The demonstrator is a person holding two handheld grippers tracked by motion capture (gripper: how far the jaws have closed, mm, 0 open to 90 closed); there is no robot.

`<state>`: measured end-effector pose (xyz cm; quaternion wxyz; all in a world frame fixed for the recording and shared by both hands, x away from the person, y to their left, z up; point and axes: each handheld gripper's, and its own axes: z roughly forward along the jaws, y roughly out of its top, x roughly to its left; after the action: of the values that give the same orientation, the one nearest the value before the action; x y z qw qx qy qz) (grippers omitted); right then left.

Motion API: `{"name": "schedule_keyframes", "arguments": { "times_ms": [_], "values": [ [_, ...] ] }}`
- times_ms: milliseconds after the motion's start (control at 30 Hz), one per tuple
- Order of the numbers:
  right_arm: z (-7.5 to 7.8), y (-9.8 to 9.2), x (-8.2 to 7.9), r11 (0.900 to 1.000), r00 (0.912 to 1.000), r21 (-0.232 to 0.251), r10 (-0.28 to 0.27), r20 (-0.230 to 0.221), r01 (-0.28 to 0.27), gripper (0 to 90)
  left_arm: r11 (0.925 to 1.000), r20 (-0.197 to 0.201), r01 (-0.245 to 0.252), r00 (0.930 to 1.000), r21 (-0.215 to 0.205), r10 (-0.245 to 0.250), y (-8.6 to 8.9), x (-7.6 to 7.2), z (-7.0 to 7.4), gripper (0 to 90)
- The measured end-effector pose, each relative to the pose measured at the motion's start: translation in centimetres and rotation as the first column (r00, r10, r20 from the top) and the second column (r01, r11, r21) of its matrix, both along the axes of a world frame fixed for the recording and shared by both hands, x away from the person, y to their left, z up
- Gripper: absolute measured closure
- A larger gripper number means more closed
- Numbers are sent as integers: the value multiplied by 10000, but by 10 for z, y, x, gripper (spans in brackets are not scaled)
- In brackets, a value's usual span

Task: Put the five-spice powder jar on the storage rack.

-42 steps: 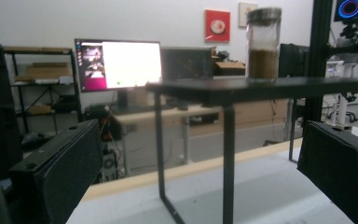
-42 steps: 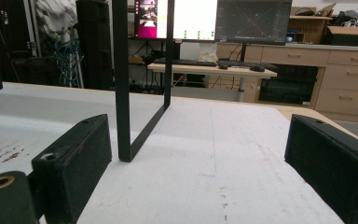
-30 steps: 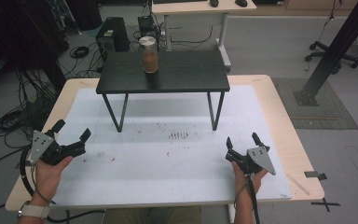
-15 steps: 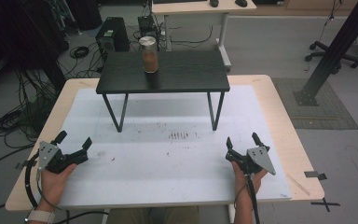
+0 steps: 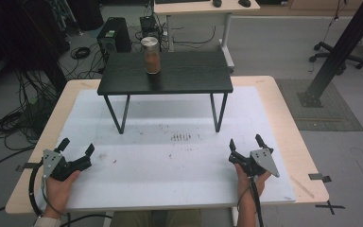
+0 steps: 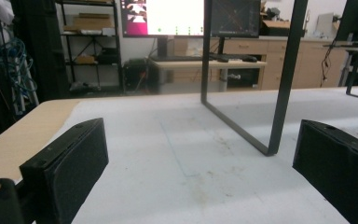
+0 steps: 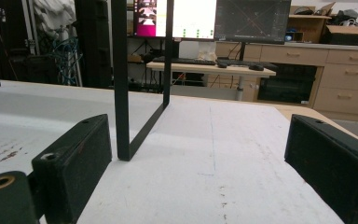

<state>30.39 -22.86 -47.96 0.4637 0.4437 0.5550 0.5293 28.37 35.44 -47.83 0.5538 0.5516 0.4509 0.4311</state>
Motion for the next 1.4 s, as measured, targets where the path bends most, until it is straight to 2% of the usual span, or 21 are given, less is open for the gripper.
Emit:
{"name": "schedule_keyframes", "arguments": {
  "times_ms": [100,367,1400],
  "values": [
    [0,0,0,10000,10000,-19,1,19,-1,74,10000,197,-55,9998,48,54,-1,-1,-1,35],
    [0,1,0,10000,10000,-56,-32,12,32,74,9999,313,-26,9995,135,21,-1,-2,-1,33],
    [0,1,0,9998,10000,-181,-21,7,21,74,9999,354,-48,9994,130,43,-1,-2,-1,34]
  ]
}}
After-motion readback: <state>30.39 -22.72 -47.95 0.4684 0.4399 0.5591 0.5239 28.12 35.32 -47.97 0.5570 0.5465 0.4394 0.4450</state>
